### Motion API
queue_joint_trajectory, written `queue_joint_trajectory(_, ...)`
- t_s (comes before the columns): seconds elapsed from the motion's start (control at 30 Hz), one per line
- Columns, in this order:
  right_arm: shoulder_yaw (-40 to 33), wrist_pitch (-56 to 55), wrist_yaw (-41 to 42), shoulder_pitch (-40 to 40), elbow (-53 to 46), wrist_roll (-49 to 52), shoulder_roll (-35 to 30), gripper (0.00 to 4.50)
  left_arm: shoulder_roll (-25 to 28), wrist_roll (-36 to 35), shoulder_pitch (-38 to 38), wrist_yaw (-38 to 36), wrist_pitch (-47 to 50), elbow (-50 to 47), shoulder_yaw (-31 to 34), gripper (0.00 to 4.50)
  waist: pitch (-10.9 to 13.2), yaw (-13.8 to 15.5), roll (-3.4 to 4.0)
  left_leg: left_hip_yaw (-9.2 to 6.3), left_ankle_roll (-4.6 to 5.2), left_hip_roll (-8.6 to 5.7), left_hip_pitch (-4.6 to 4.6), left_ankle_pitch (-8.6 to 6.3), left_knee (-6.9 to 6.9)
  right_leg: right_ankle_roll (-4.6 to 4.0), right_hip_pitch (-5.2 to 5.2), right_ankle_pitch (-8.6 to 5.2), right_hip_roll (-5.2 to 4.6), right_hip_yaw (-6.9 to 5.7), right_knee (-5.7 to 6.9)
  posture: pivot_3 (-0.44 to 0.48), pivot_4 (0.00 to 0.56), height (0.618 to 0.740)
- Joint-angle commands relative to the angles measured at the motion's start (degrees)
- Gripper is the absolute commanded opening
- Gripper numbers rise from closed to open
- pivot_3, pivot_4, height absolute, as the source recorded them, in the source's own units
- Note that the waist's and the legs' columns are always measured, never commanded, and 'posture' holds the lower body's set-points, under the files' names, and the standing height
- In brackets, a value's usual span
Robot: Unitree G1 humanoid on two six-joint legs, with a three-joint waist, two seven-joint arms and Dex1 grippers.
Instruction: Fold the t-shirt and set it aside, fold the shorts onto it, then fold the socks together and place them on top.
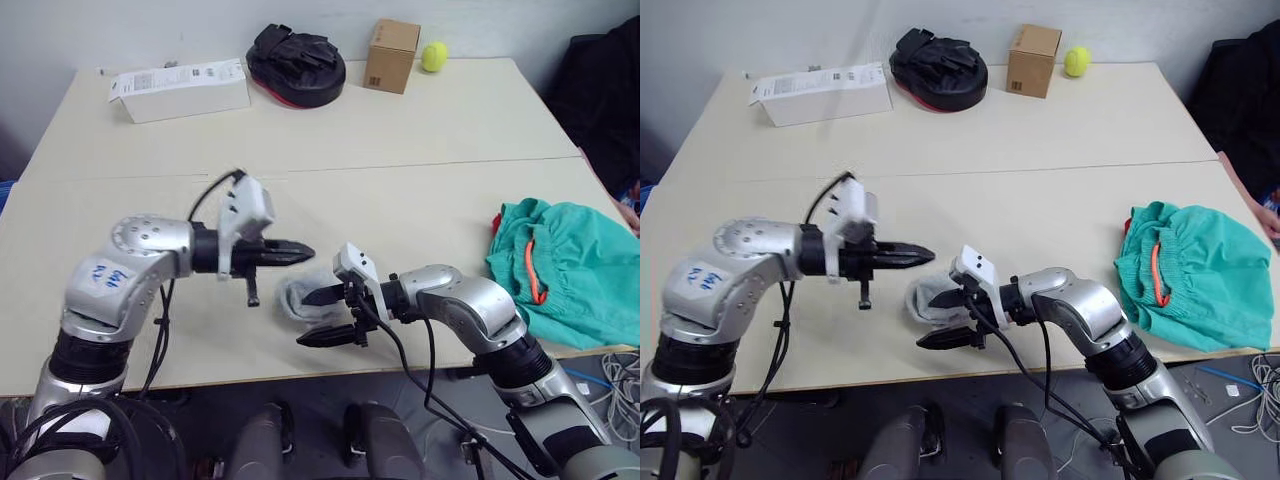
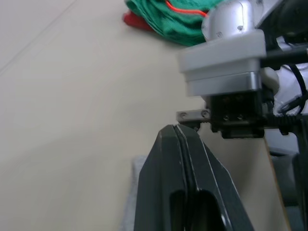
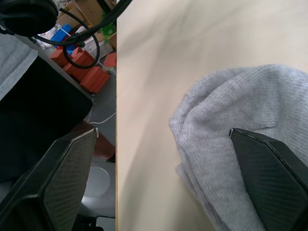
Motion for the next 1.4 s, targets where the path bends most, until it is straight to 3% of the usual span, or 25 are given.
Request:
queue_joint_trajectory(0.03,-1.4,-0.2,-0.5,0.6,-0.8,-0.1,0.1,4.47,2.4,4.5,2.0,-0.2,-4.4,-0.7,-3.6,0.00,0.0,0.0,0.00,0.00,-0.03,0.02,0.00,0.02,-0.01,-0.03,-0.02,-0.02,0.02,0.01,0.01,0.000,0.150,0.740)
queue_joint_trajectory(0.23,-3.4,0.7,-1.0,1.0,-1.9,0.8,-0.6,4.47,5.2,10.1,6.8,0.0,-10.6,-0.1,-6.7,0.00,0.0,0.1,0.00,-0.02,-0.07,0.04,0.01,0.04,-0.02,-0.13,-0.03,-0.07,-0.01,0.01,0.02,0.000,0.150,0.740)
queue_joint_trajectory(0.4,-8.7,4.3,-0.1,1.0,-4.6,4.5,-4.1,4.47,4.5,12.9,8.7,0.7,-14.1,1.9,-7.4,0.00,0.0,0.3,0.00,-0.04,-0.01,0.01,-0.02,0.03,-0.01,-0.13,-0.02,-0.07,-0.09,0.00,-0.01,0.000,0.150,0.740)
queue_joint_trajectory(0.6,-13.9,11.8,-1.8,-2.3,0.7,6.9,-6.5,4.47,3.1,14.9,10.1,1.1,-16.5,4.0,-8.0,0.00,0.0,0.1,0.00,-0.06,0.03,0.02,0.00,0.02,-0.03,-0.15,-0.02,-0.08,-0.10,-0.02,0.01,0.000,0.150,0.740)
queue_joint_trajectory(0.97,-10.4,19.4,-4.4,-9.9,15.5,4.3,-0.6,4.47,3.1,17.2,13.0,2.0,-18.8,5.0,-7.4,0.00,0.0,0.1,0.00,-0.05,0.05,0.01,0.01,0.05,-0.03,-0.16,-0.02,-0.08,-0.09,-0.04,0.06,0.000,0.150,0.740)
queue_joint_trajectory(1.27,-7.1,21.6,-5.1,-10.5,17.1,3.0,4.5,4.47,3.2,17.5,13.9,2.7,-18.8,4.7,-6.8,0.00,0.0,0.0,0.01,-0.05,0.02,0.03,0.06,0.07,-0.04,-0.16,-0.01,-0.08,-0.09,-0.04,0.15,0.000,0.150,0.740)
queue_joint_trajectory(1.4,-7.5,21.6,-6.7,-10.8,20.2,1.8,7.0,3.50,3.2,17.5,14.0,2.9,-18.6,4.4,-6.8,0.00,0.0,-0.1,0.00,-0.05,0.01,0.03,0.09,0.08,-0.05,-0.16,0.00,-0.08,-0.09,-0.03,0.17,0.000,0.150,0.740)
